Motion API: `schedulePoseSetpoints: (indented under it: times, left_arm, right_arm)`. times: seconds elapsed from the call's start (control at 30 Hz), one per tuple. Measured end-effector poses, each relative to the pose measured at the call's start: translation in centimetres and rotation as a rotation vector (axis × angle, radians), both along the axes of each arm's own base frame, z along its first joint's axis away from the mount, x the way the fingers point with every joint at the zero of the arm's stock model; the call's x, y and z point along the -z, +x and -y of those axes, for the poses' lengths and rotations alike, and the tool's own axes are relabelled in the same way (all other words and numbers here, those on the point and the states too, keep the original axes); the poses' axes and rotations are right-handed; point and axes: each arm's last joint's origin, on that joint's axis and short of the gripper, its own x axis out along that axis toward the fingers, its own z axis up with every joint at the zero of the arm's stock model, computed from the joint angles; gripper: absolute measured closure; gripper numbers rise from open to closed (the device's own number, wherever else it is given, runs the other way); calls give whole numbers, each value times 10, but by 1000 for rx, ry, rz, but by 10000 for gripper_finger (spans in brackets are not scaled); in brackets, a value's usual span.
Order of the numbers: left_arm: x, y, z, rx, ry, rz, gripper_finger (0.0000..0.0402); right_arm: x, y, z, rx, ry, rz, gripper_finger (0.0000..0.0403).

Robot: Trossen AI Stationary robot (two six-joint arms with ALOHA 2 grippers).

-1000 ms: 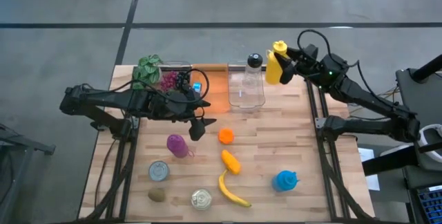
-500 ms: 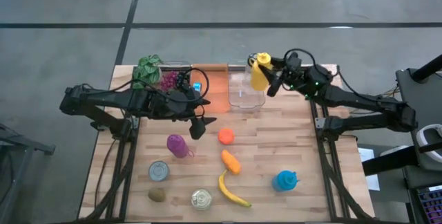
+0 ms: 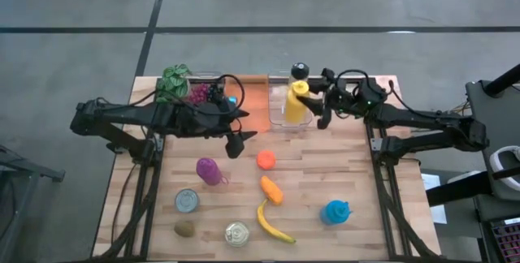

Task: Pick & Place Food Item
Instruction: Put the yellow water bottle into the right transparent bin

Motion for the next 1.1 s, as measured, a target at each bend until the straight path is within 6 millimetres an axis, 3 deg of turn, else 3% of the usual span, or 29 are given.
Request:
schedulePoseSetpoints:
  times: [0.2, 0.43, 0.77, 1.1]
  left_arm:
    - [-11, 6, -6, 26, 109, 88, 85]
    - [-22, 19, -14, 57, 198, 237, 82]
    - [-4, 47, -21, 140, 161, 278, 67]
    - [0, 52, -21, 172, 142, 284, 73]
  right_arm:
    - [-3, 4, -8, -171, -4, 0, 202]
    - [2, 10, -16, -244, 1, -27, 202]
    - [5, 27, -24, -305, 4, -53, 202]
    - [4, 29, -29, -339, -1, -54, 202]
